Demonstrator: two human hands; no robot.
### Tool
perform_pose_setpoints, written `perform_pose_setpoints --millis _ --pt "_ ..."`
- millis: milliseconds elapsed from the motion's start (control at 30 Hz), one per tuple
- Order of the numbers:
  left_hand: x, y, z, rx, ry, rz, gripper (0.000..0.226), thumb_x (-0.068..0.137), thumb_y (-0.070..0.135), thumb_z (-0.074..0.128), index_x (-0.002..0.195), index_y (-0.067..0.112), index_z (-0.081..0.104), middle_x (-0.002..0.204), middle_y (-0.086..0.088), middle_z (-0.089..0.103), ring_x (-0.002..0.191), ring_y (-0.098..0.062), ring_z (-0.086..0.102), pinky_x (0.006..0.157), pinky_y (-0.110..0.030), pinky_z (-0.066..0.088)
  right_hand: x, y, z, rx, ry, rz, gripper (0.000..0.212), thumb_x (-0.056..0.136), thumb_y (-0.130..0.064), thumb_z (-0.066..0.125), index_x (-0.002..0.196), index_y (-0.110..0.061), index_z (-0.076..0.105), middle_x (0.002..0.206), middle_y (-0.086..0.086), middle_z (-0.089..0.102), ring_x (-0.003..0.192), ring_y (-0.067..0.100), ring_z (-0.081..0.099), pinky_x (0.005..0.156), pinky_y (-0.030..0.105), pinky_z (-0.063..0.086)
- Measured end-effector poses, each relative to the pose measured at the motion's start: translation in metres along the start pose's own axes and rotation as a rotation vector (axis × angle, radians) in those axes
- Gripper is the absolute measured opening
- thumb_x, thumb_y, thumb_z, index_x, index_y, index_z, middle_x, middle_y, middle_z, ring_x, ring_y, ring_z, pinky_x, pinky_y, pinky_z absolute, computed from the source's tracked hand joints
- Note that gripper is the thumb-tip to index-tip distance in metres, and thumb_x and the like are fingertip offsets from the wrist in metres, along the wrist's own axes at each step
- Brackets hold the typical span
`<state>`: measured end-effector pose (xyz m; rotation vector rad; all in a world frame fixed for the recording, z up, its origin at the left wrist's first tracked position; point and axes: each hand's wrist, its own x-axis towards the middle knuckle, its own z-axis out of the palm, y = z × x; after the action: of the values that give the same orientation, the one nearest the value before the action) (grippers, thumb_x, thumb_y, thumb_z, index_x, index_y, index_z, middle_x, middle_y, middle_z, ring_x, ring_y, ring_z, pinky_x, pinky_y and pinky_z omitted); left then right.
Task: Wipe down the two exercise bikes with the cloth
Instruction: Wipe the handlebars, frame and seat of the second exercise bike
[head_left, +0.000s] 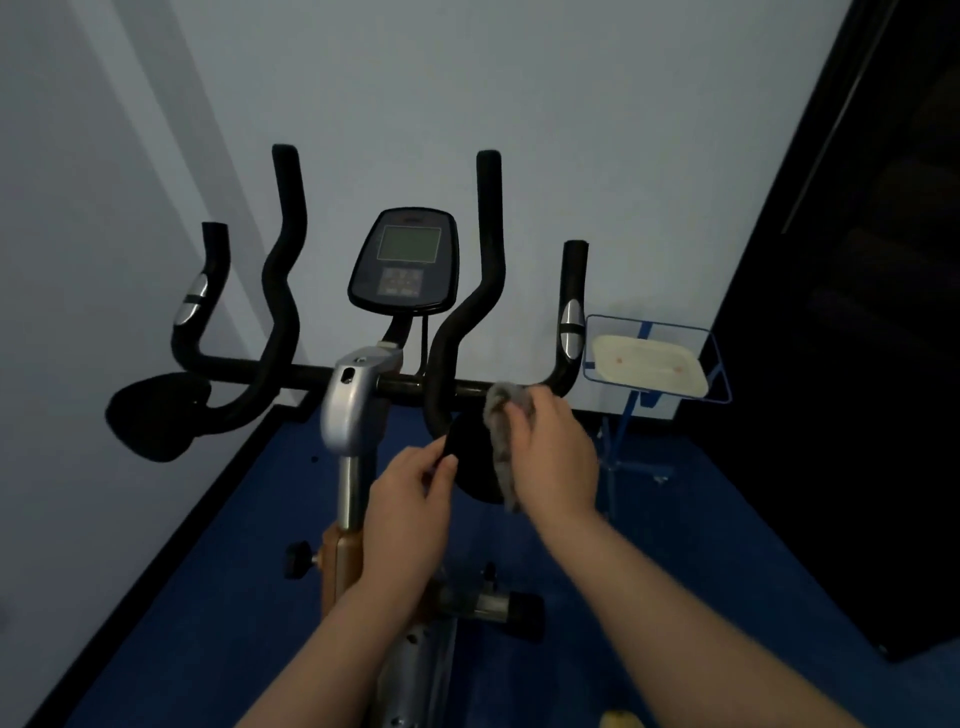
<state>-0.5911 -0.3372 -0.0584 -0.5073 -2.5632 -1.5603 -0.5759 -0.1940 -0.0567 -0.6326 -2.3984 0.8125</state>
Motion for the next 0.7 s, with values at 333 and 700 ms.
perform_pose_setpoints --millis 333,700 --pt "-0.001 0.004 0.003 0.009 0.022 -0.011 0.021 0.097 0.018 0.055 0.112 0.028 0.065 0.081 0.000 0.060 0.074 -0.010 0.058 0.063 -0.006 0.040 0.032 0.002 -0.018 -0.047 -0.271 -0.024 0.030 0.103 -0.045 0.033 0.102 -0.018 0.047 0.093 0.006 0.059 0.089 0.029 0.060 0.065 0.036 0.043" --pt "-0.007 0.000 0.012 -0.053 0.095 -0.029 0.022 0.098 0.017 0.054 0.117 0.020 0.066 0.083 0.002 0.059 0.078 -0.011 0.059 0.070 -0.015 0.044 0.028 0.004 -0.018 -0.190 -0.321 -0.068 0.037 0.103 -0.044 0.030 0.115 -0.014 0.048 0.110 0.011 0.060 0.094 0.030 0.059 0.074 0.040 0.048"
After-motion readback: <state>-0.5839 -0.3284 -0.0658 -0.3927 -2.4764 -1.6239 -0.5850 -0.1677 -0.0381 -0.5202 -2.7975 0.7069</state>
